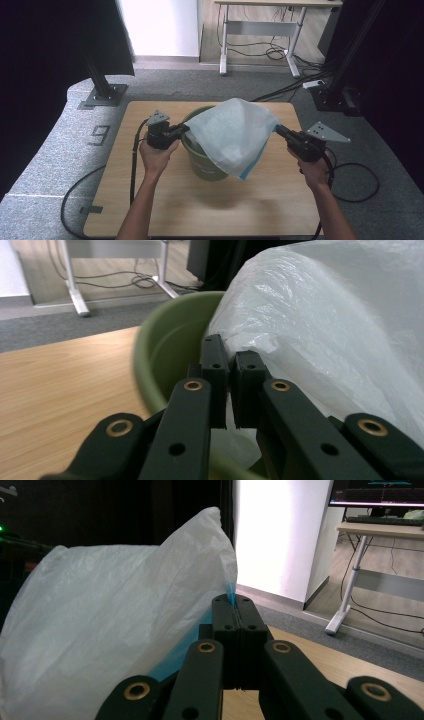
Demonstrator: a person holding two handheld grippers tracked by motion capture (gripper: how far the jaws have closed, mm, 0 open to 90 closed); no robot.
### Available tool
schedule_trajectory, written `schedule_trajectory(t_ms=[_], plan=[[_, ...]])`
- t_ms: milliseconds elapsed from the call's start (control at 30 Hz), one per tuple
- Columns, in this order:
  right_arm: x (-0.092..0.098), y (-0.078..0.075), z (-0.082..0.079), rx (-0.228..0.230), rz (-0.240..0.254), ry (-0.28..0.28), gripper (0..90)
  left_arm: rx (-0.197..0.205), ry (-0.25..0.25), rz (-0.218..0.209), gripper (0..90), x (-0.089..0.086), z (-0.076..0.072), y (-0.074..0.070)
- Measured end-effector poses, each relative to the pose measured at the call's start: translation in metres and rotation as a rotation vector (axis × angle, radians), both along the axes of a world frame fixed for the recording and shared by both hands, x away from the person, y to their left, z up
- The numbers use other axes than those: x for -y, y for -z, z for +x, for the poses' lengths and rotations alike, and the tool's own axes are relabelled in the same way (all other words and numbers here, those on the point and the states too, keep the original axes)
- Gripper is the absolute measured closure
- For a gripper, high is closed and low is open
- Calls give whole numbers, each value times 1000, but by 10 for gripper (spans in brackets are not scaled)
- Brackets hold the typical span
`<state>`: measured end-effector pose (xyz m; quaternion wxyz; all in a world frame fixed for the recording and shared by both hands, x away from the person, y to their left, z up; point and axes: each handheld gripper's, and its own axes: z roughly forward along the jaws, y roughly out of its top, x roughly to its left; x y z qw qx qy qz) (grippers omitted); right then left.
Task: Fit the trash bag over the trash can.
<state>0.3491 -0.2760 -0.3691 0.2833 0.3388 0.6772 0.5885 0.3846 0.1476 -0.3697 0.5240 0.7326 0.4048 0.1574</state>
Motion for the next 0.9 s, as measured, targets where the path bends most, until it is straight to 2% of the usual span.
schedule_trajectory(t_ms=[67, 133, 233, 333, 433, 567, 700, 800, 900], plan=[[1, -1, -1, 3, 5, 4, 880, 0, 8, 18, 810, 5, 0, 1], [1, -2, -1, 3, 8, 12, 879, -5, 11, 19, 741, 7, 0, 1], [2, 0, -1, -6, 14, 22, 879, -24, 37, 21, 572, 5, -3, 0], [3, 3, 0, -15, 13, 38, 879, -24, 31, 55, 333, -1, -10, -2], [6, 6, 1, -28, 18, 80, 879, -15, 36, 60, 222, -12, -19, -4], [9, 7, 4, -39, 32, 106, 879, 9, 34, 79, 158, -25, -29, -6], [6, 7, 4, -36, 32, 102, 880, 21, 35, 53, 155, -36, -37, -13], [1, 8, 4, -34, 30, 94, 879, 30, 39, 45, 158, -36, -41, -21], [-7, 7, 3, -28, 31, 77, 879, 43, 55, 49, 163, -29, -43, -30]])
